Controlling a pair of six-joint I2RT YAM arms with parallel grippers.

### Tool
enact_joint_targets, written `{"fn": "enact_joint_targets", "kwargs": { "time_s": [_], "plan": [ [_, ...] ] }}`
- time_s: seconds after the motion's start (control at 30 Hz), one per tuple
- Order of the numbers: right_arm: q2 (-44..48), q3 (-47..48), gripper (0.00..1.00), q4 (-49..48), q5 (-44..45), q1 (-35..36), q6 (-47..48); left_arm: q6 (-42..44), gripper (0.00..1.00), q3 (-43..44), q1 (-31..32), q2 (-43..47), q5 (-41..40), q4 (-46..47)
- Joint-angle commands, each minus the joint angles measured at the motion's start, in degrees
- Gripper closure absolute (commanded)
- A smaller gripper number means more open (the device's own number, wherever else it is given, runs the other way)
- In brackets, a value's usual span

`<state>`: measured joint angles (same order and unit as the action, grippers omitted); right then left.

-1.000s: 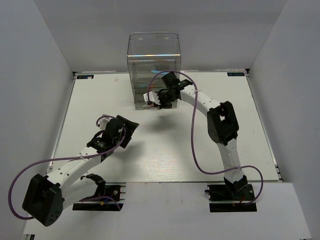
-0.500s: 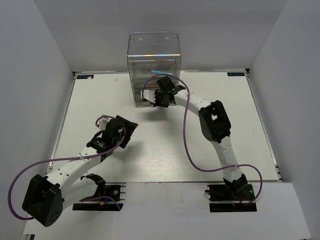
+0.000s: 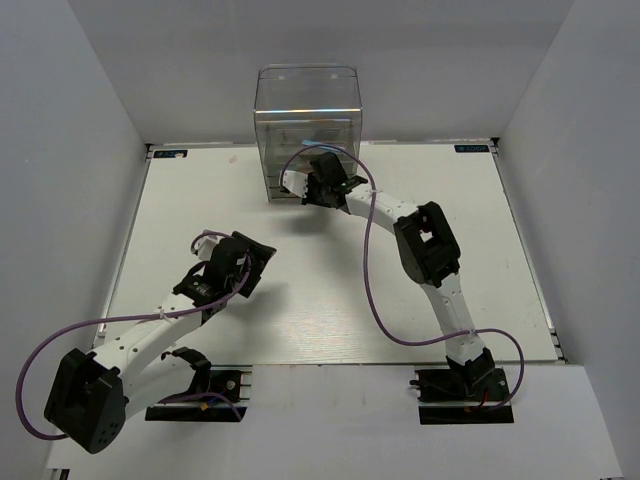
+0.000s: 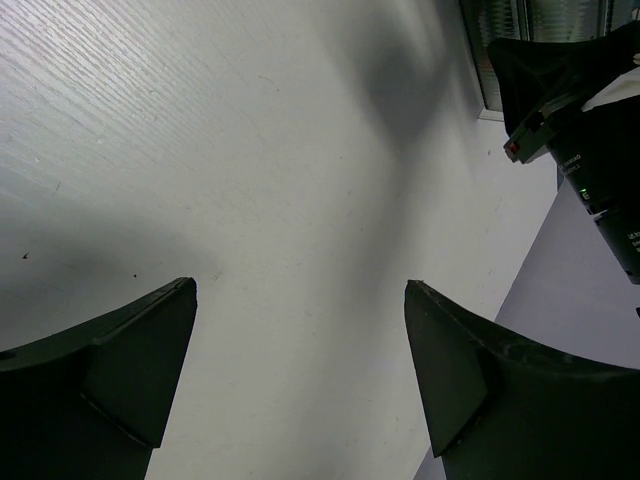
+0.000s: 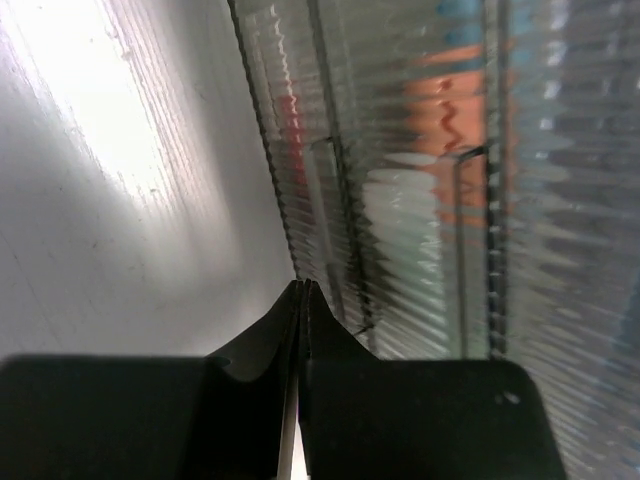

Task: Sort the stationery into containers
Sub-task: Close the drawer in the storage box, then reset both arms

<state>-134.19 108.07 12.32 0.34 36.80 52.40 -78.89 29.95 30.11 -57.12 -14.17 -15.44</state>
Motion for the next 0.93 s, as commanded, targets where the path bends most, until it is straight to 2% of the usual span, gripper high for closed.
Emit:
{"fn": "enact_joint_targets", "kwargs": {
  "time_s": [0.0,0.03,0.07,0.1,0.13,0.17,0.23,0.27,0.3,0.33,0.37,0.43,0.47,0.53,0.6,0.73,0.8,0.83,0.87,0.9],
  "plan": [
    [3.7,-1.5,1.0,-2.7,1.5,0.3,-1.4,0.5,0.06,1.7,-0.3,1.0,-0.9,-0.8],
    [4.1,-1.6,1.0,-1.2,0.3,0.2,-1.8,0.5,0.06,1.7,-0.3,1.0,-0.9,-0.8],
    [4.7,-1.5,1.0,0.2,-4.7,-0.1,-2.6,0.5,0.04,1.7,-0.3,1.6,-0.9,-0.8],
    [7.0,-2.0,1.0,6.9,-10.0,-0.4,-3.2,1.7,0.04,1.7,-0.3,2.1,-0.4,-0.8],
    [8.1,-2.9,1.0,8.7,-12.4,-0.5,-3.6,2.5,0.04,1.7,-0.3,2.1,-0.4,-0.3],
    [10.8,-4.3,0.95,9.9,-17.5,-0.9,-6.3,3.6,0.04,1.7,-0.3,2.9,-0.4,0.5],
    [15.9,-12.1,0.81,11.1,-20.5,-1.5,-8.4,6.8,0.02,1.0,-0.3,4.6,0.7,3.0],
    [19.5,-14.4,0.7,10.6,-23.6,-1.6,-12.5,7.9,0.02,0.5,-0.3,4.6,0.7,3.8],
    [21.4,-18.6,0.46,9.2,-24.4,-2.1,-14.1,10.4,0.01,0.5,-0.3,5.3,1.3,5.4],
    [23.3,-20.6,0.34,7.2,-24.9,-2.2,-15.7,11.6,0.01,0.5,-0.3,5.4,1.9,5.9],
    [28.7,-24.2,0.1,4.3,-24.8,-2.4,-20.1,13.0,0.01,1.0,-0.3,5.4,1.9,5.9],
    [31.6,-27.4,0.1,1.1,-22.1,-3.7,-29.7,17.4,0.01,2.6,-0.3,5.4,2.4,6.7],
    [34.8,-28.2,0.1,0.8,-21.7,-4.3,-31.6,18.8,0.01,3.4,-0.3,4.8,3.0,6.7],
    [36.3,-28.4,0.1,1.8,-15.7,-6.1,-38.2,23.9,0.01,5.9,-0.3,3.9,3.7,6.7],
    [38.6,-27.9,0.1,2.4,-8.4,-7.3,-40.4,27.5,0.01,7.6,-0.3,2.5,4.5,7.4],
    [43.6,-27.7,0.1,4.5,-6.0,-9.8,-43.8,35.2,0.01,9.6,-0.3,1.8,7.3,10.1],
    [45.5,-30.8,0.1,2.6,-6.0,-10.2,-43.9,36.5,0.01,9.6,-0.3,1.8,9.0,11.4],
    [49.8,-32.0,0.1,1.7,-5.4,-10.9,-44.2,36.5,0.01,9.6,-0.3,1.8,9.0,11.4],
    [50.9,-37.5,0.1,0.4,-5.1,-11.1,-44.6,37.3,0.01,9.6,0.2,1.8,9.5,12.0],
    [52.1,-39.1,0.1,-3.3,-5.1,-11.4,-44.6,38.2,0.01,9.6,0.2,1.8,9.5,12.0]
  ]
}}
